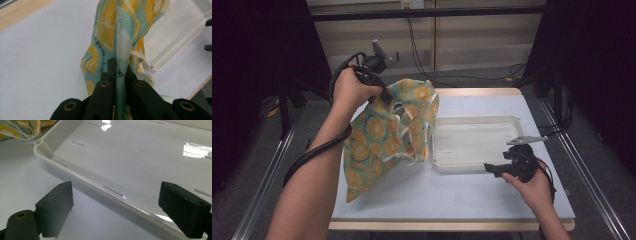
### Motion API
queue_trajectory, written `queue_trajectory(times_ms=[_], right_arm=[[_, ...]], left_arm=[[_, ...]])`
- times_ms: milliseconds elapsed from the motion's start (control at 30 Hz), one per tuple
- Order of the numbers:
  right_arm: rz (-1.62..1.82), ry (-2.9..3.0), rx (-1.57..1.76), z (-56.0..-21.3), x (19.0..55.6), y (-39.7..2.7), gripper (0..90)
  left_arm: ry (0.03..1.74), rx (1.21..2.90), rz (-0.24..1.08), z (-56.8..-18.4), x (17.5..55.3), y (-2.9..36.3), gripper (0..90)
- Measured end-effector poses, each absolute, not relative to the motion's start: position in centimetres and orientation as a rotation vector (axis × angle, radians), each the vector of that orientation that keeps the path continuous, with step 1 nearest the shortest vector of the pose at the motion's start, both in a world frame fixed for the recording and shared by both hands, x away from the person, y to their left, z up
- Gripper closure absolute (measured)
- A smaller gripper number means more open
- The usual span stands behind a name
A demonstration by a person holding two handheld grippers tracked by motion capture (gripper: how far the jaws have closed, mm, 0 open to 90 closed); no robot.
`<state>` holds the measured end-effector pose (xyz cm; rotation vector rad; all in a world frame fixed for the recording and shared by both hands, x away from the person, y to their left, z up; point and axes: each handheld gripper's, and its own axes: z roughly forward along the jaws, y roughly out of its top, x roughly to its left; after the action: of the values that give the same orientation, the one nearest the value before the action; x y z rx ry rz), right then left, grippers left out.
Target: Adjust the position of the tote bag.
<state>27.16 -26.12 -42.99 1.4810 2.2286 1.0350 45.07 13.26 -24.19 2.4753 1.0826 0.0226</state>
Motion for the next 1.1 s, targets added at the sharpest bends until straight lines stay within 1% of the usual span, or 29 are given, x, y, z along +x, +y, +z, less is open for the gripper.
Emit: queue_trajectory(times_ms=[33, 133, 300, 367, 567, 767, 800, 867, 900, 967, 1067, 1100], right_arm=[[1.035, 2.229, 1.481, -43.0, 27.2, -26.1, 12.2], [1.036, 2.229, 1.482, -43.0, 27.2, -26.1, 12.2], [1.035, 2.233, 1.478, -43.0, 27.2, -26.0, 12.2], [1.034, 2.239, 1.471, -43.1, 27.2, -25.9, 12.2], [1.034, 2.238, 1.472, -43.2, 27.3, -25.8, 12.2], [1.027, 2.247, 1.465, -43.2, 27.4, -25.7, 12.2], [1.029, 2.246, 1.472, -43.3, 27.4, -25.5, 12.2], [1.027, 2.250, 1.468, -43.3, 27.4, -25.5, 12.2], [1.025, 2.253, 1.462, -43.4, 27.5, -25.4, 12.2], [1.024, 2.259, 1.462, -43.4, 27.5, -25.4, 12.2], [1.024, 2.253, 1.462, -43.4, 27.5, -25.4, 12.2], [1.022, 2.251, 1.465, -43.4, 27.5, -25.4, 12.2]], left_arm=[[1.081, 2.473, 0.019, -24.2, 45.1, 13.4, 90.0], [1.002, 2.499, 0.004, -24.0, 45.1, 14.1, 90.0], [0.928, 2.481, -0.029, -24.1, 45.2, 15.3, 90.0], [0.913, 2.462, -0.029, -24.3, 45.1, 15.7, 90.0], [0.857, 2.474, -0.060, -23.8, 45.1, 17.0, 90.0], [0.833, 2.492, -0.073, -23.8, 45.3, 17.1, 90.0], [0.810, 2.498, -0.094, -23.8, 45.3, 17.0, 90.0], [0.769, 2.517, -0.081, -23.7, 45.3, 16.8, 90.0], [0.786, 2.518, -0.071, -23.5, 45.3, 16.6, 90.0], [0.774, 2.519, -0.090, -23.4, 45.3, 16.5, 90.0], [0.714, 2.548, -0.070, -22.7, 45.2, 15.8, 90.0], [0.711, 2.542, -0.088, -22.5, 45.1, 15.6, 90.0]])
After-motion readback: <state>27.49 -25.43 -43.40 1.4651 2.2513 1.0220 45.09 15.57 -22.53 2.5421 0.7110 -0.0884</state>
